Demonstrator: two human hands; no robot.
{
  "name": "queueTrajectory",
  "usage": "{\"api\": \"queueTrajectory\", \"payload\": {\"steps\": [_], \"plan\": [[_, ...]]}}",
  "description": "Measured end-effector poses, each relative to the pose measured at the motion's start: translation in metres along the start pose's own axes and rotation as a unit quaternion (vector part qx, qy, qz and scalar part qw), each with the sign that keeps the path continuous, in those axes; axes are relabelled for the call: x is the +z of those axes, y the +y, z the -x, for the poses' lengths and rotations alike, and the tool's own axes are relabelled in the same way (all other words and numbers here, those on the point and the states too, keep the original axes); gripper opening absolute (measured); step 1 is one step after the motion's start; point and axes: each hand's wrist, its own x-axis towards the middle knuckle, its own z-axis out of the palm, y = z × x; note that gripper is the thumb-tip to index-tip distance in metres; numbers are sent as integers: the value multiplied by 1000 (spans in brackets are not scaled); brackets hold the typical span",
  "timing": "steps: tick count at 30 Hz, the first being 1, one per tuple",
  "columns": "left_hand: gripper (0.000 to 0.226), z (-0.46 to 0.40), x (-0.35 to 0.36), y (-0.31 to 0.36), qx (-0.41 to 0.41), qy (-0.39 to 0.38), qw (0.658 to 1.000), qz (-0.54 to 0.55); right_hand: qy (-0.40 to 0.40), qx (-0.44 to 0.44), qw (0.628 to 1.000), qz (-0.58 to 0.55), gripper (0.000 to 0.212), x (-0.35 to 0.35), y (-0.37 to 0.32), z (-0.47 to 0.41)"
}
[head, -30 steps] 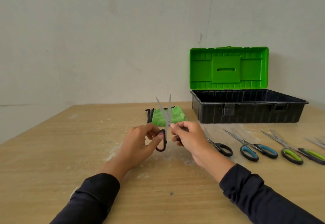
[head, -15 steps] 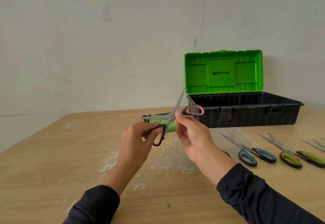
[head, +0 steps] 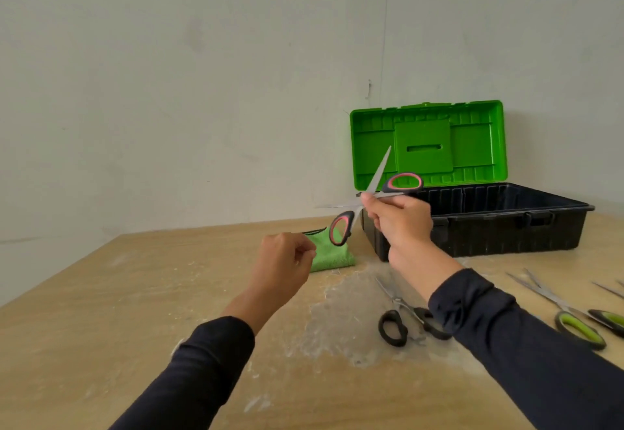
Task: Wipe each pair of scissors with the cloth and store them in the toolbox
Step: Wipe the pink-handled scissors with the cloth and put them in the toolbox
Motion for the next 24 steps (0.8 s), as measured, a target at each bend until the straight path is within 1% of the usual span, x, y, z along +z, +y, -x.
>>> {"api": "queueTrajectory", "payload": {"steps": [4,6,8,11,15,17,20,24], "plan": [[30,-21,39,-27,23,-122,988,-94,4,-50,994,99,17,-4,2,-35],[38,-30,53,-37,24,-173,978,-112,-5,-70,987,145,16,-6,6,-48],[39,-39,62,-44,16,-197,974,-107,-18,-89,979,182,16,-7,10,-59],[37,-53,73,-53,-21,-164,982,-94,-31,-109,971,210,15,-10,13,-70],[35,-65,85,-60,-42,-159,979,-117,-40,-118,968,219,14,-12,17,-77],[34,-66,87,-60,-42,-156,979,-122,-43,-119,967,219,14,-13,18,-78],[27,-68,87,-57,-34,-146,979,-137,-45,-122,966,221,16,-14,18,-77],[22,-66,90,-53,-6,-137,968,-212,-43,-135,961,238,16,-17,18,-75]]}}
